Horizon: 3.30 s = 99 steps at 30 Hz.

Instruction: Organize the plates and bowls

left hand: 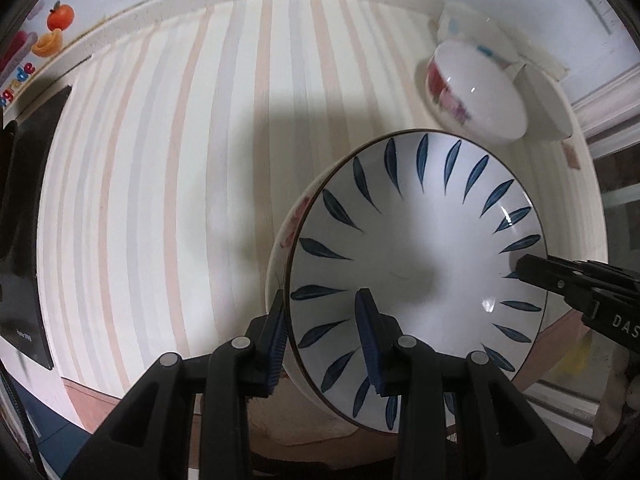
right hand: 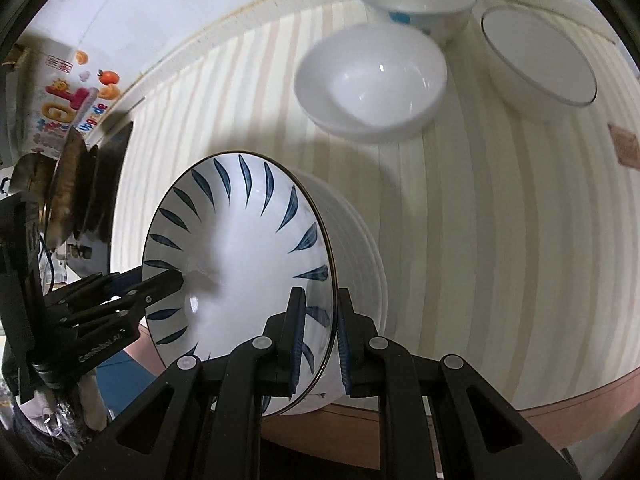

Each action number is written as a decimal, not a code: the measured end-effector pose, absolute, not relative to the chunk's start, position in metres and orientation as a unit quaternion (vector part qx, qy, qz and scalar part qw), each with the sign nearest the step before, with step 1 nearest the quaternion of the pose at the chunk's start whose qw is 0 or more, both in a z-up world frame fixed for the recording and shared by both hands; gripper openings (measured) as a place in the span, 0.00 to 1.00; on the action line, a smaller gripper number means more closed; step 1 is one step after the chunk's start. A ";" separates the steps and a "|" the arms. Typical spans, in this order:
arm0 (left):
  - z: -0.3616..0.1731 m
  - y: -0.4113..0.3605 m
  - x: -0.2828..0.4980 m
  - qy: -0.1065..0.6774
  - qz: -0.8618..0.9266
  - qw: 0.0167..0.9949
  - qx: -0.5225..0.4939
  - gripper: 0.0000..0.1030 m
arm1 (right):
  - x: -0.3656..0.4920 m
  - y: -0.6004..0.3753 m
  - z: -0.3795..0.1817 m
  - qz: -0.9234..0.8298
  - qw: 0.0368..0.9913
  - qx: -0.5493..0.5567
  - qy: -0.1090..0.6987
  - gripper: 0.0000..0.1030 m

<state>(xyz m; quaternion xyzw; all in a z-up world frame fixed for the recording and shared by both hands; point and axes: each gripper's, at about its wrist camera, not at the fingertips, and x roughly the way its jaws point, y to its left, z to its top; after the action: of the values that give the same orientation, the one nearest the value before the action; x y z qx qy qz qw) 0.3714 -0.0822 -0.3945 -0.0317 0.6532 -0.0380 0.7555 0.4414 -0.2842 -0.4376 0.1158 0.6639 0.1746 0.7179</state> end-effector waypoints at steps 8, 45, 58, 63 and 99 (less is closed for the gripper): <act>-0.403 -0.092 0.377 0.661 -0.031 0.749 -0.019 0.29 | 0.444 -0.283 -0.460 0.174 0.709 0.118 0.673 0.16; -0.335 -0.090 0.335 0.627 -0.008 0.778 -0.029 0.29 | 0.429 -0.286 -0.423 0.174 0.721 0.119 0.660 0.20; -0.235 -0.087 0.264 0.576 -0.053 0.816 -0.017 0.30 | 0.323 -0.268 -0.304 0.158 0.780 0.130 0.592 0.20; -0.215 -0.086 0.242 0.569 -0.064 0.820 -0.014 0.30 | 0.287 -0.263 -0.270 0.155 0.794 0.136 0.572 0.20; -0.410 -0.165 0.545 0.665 -0.039 0.739 -0.100 0.31 | 0.591 -0.374 -0.463 0.145 0.726 0.182 0.647 0.42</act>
<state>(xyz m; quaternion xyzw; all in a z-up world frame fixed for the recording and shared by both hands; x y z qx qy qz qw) 0.5449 -0.1655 -0.4097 -0.1005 0.6648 -0.0387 0.7392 0.5915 -0.3735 -0.4633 0.1819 0.6466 0.1452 0.7264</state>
